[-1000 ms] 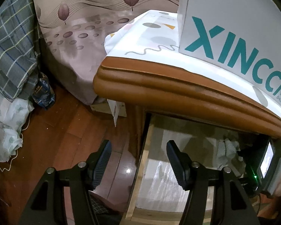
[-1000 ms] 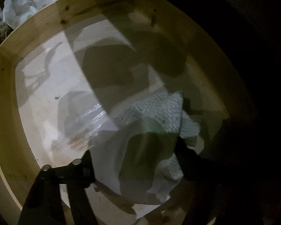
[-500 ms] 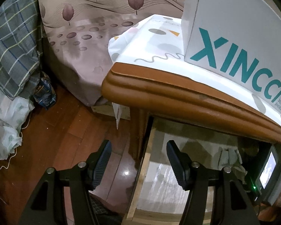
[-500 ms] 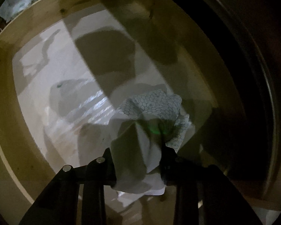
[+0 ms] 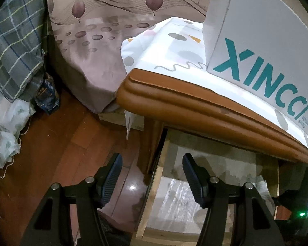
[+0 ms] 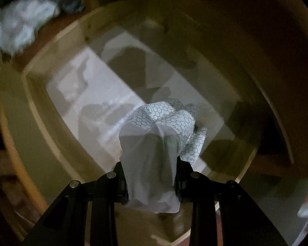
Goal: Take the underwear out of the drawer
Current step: 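Lift the patterned cloth out of the drawer and over the box with the right gripper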
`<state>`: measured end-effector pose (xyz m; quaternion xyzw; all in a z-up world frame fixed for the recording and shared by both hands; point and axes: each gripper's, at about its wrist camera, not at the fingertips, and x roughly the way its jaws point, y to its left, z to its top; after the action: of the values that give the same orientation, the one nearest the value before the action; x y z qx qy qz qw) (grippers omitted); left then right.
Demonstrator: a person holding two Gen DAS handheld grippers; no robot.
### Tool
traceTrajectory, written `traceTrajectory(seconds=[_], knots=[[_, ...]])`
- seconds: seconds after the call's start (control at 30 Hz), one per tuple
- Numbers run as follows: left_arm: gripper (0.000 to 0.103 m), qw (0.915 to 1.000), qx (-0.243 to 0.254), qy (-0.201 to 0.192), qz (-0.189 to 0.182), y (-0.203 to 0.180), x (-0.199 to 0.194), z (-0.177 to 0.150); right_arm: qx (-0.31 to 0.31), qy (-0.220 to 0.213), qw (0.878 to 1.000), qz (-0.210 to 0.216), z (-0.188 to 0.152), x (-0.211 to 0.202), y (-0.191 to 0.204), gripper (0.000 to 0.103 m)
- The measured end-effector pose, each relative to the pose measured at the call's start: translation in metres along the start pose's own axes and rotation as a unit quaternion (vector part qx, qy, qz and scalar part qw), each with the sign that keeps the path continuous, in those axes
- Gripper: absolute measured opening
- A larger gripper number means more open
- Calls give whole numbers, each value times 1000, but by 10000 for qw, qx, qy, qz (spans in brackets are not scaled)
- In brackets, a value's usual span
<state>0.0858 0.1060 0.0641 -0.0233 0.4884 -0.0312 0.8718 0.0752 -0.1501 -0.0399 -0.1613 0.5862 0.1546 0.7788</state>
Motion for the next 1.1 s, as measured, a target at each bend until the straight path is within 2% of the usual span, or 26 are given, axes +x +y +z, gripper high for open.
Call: traceTrajectory(seconds=[0.13, 0.23, 0.27, 0.4, 0.63, 1.1], knots=[[63, 10000, -22, 6, -28, 1, -1, 0, 835, -316, 9958, 184, -10, -18, -1, 29], [63, 10000, 48, -43, 17, 0, -2, 0, 1414, -537, 9879, 339, -10, -33, -1, 29], [63, 10000, 72, -43, 24, -1, -3, 0, 1592, -644, 9845, 369, -10, -26, 1, 29], [63, 9998, 197, -65, -45, -8, -5, -3, 2068, -914, 9728, 507, -15, -43, 3, 29], [63, 9978, 631, -176, -96, -26, -11, -8, 2032, -1300, 9696, 405, -17, -92, 13, 29], [63, 9896, 1391, -363, 78, -58, -18, -22, 1641, -2343, 9580, -176, -2, -222, 11, 29]])
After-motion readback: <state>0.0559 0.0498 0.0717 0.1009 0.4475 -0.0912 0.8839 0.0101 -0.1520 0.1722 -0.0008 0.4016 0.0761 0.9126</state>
